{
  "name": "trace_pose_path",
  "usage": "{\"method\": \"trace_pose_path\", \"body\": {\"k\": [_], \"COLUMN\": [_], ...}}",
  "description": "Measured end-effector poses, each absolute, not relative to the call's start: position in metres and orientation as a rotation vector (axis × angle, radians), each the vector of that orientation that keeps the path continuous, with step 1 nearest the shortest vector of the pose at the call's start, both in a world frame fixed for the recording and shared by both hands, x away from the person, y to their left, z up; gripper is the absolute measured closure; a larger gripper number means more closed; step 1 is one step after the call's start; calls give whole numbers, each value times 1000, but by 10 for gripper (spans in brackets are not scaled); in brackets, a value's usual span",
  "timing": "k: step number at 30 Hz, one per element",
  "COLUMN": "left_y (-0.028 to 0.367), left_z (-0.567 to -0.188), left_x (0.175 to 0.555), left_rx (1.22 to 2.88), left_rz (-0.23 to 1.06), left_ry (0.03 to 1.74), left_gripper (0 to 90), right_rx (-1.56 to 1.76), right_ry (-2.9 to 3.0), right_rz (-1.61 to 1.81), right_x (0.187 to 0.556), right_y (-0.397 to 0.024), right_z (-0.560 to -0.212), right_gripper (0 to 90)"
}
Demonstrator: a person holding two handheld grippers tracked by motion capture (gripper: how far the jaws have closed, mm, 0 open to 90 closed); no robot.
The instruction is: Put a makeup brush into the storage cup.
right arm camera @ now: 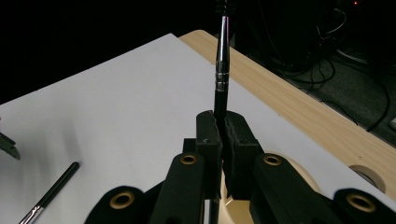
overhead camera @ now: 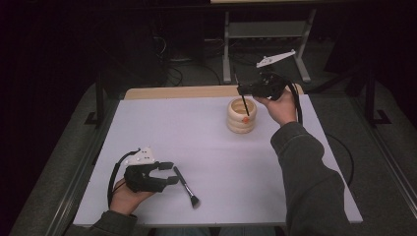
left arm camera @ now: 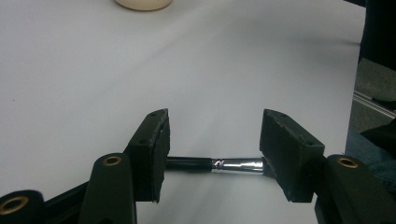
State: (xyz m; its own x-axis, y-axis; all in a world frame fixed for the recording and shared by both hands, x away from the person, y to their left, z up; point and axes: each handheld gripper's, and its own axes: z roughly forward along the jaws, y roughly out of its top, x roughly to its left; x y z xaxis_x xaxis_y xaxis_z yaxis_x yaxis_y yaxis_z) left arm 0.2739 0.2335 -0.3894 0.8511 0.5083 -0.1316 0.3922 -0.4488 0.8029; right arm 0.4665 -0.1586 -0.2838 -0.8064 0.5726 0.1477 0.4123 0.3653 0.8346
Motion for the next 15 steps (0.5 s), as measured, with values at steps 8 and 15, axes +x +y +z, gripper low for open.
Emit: {"method": "trace_pose_path", "body": {"k": [8, 15], "left_y": [234, 233], "left_z": [-389, -389], "left_x": [274, 274], "left_rx": [2079, 2080], "left_rz": [157, 156], "left_ry": [660, 662], "left_gripper": [419, 404], "right_rx": [928, 978], "right_ry": [2420, 2373], "right_rz": [1404, 1408], "right_x": [479, 484], "right_y": [-157, -159], "right_z": [-283, -287], "right_gripper": [848, 848]}}
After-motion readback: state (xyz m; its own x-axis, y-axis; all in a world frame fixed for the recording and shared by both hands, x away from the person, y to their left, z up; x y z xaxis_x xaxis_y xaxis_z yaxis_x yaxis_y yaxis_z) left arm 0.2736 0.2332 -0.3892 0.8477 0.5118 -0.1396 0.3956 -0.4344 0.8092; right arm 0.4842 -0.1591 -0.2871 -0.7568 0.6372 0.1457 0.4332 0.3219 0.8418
